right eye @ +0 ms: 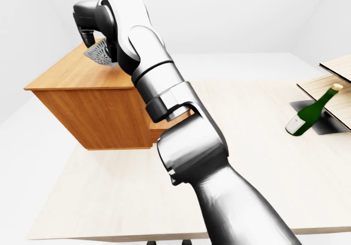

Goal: Put the bowl on top of the cabinet.

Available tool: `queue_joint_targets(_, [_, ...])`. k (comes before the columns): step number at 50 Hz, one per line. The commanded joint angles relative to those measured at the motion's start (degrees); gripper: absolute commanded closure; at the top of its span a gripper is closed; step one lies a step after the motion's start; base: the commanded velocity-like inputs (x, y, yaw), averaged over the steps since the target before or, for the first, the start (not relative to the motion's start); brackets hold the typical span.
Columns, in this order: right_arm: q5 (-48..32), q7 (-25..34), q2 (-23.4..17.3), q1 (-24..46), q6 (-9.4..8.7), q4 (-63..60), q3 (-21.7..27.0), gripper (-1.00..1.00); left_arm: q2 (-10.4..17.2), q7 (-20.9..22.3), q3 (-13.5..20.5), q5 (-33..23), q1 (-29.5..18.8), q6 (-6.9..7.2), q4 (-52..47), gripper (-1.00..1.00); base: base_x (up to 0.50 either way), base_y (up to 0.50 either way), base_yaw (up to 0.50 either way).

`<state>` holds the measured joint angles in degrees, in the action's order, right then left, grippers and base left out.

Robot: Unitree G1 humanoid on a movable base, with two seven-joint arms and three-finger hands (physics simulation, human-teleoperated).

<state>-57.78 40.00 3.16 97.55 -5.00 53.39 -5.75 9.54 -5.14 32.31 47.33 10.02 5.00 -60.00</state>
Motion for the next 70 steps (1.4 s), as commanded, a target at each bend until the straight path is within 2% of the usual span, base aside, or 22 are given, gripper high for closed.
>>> queue_joint_targets(1, [1.2,0.0,-0.4,-1.1,0.00,-3.8,1.1,1.00,-0.6,-0.1,-0.3,-1.3,-0.2,0.00,0.0,-1.00,0.00,0.00,0.00])
queue_joint_targets(14, [4.2,0.0,-1.8,-2.5,0.00,-6.5,1.4,1.00,-0.9,0.2,-0.6,-1.8,0.0,0.00,0.0,-1.00,0.00,0.00,0.00])
queue_joint_targets(29, [8.1,0.0,-2.9,-4.0,0.00,-5.1,2.1,1.00,0.4,-1.0,-0.3,-0.2,0.3,0.00,0.0,-1.00,0.00,0.00,0.00])
queue_joint_targets(40, [11.8,0.0,-3.6,-6.8,0.00,-4.9,2.3,1.00,-0.7,-0.1,-1.3,-2.2,0.3,0.00,0.0,-1.00,0.00,0.00,0.00])
queue_joint_targets(49, [12.5,0.0,-3.5,-8.8,0.00,-6.5,1.8,1.00,2.1,-2.2,-1.3,0.7,1.9,0.00,0.0,-1.00,0.00,0.00,0.00])
queue_joint_targets(60, [12.5,0.0,-3.3,-9.1,0.00,-7.0,1.7,1.00,3.9,-3.8,-1.1,2.6,2.5,0.00,0.0,-1.00,0.00,0.00,0.00])
queue_joint_targets(70, [12.3,0.0,-2.9,-10.0,0.00,-7.2,1.4,1.00,4.1,-4.3,-1.0,3.0,2.2,0.00,0.0,-1.00,0.00,0.00,0.00])
